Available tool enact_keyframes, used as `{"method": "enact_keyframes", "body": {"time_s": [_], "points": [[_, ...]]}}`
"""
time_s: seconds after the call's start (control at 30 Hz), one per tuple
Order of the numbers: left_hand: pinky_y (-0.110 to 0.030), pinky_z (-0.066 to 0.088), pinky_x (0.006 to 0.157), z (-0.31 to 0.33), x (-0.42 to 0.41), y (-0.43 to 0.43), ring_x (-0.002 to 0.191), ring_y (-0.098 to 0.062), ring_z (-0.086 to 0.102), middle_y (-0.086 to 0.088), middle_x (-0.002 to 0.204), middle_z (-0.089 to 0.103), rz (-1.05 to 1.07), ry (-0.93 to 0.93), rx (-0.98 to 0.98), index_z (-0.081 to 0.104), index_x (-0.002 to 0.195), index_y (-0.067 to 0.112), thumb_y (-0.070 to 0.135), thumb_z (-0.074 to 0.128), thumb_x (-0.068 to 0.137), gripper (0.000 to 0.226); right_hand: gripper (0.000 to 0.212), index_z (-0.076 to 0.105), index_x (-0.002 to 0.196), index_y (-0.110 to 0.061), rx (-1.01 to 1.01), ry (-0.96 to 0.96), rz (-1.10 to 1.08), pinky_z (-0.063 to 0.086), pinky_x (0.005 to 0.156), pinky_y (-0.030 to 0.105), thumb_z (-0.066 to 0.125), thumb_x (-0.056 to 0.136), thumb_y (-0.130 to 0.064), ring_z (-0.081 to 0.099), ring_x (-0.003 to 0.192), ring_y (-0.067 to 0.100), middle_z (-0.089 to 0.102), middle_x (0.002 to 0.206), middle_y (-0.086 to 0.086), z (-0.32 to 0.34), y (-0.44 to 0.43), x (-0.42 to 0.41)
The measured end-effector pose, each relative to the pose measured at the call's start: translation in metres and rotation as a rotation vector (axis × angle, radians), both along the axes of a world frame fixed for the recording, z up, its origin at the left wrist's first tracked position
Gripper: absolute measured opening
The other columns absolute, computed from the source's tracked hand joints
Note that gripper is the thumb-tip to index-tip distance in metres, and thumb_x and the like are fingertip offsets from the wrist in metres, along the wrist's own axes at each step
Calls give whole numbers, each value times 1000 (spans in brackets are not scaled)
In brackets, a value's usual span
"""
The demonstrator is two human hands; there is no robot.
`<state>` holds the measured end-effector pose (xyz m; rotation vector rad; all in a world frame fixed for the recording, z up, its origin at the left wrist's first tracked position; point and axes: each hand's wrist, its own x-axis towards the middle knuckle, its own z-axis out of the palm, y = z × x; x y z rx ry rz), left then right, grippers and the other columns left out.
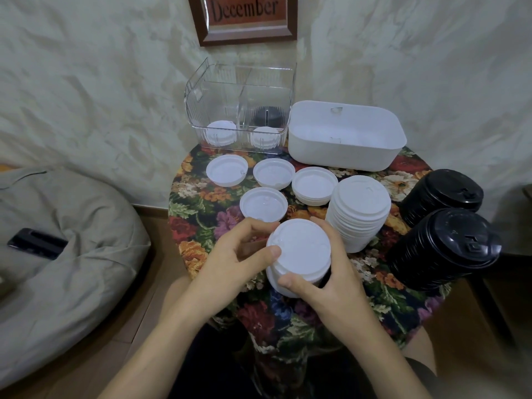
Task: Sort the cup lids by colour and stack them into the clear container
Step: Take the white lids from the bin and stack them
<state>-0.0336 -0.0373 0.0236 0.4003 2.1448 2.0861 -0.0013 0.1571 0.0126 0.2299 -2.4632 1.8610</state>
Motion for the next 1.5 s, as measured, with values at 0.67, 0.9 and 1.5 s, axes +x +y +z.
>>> {"method": "enact_keyframes", "body": {"time_s": [0.67, 0.9, 1.5], "points": [[-37, 41, 112, -26, -63, -26, 135, -9, 49, 10, 123, 72, 245, 460, -728, 72, 100, 24, 22, 75, 93, 8, 84, 38, 141, -55, 26, 7, -55, 45, 101, 26, 78, 69, -66, 47, 133, -1, 48, 138, -30, -8, -2, 2], [-24, 54, 64, 15, -26, -14, 75, -8, 69, 5, 87, 76, 338, 218, 10, 66, 96, 29, 30, 65, 95, 2, 84, 36, 141, -57, 21, 7, -51, 44, 101, 25, 78, 68, -67, 46, 133, -3, 46, 139, -32, -9, -1, 2], [-33, 54, 98, 33, -27, 8, 119, -14, 67, 6, 125, 73, -20, -29, 18, 70, 127, 25, 19, 59, 103, 27, 79, 35, 134, -71, -43, 31, -35, 47, 97, 23, 83, 74, -55, 51, 130, -7, 51, 139, -34, -4, -4, 2]]}}
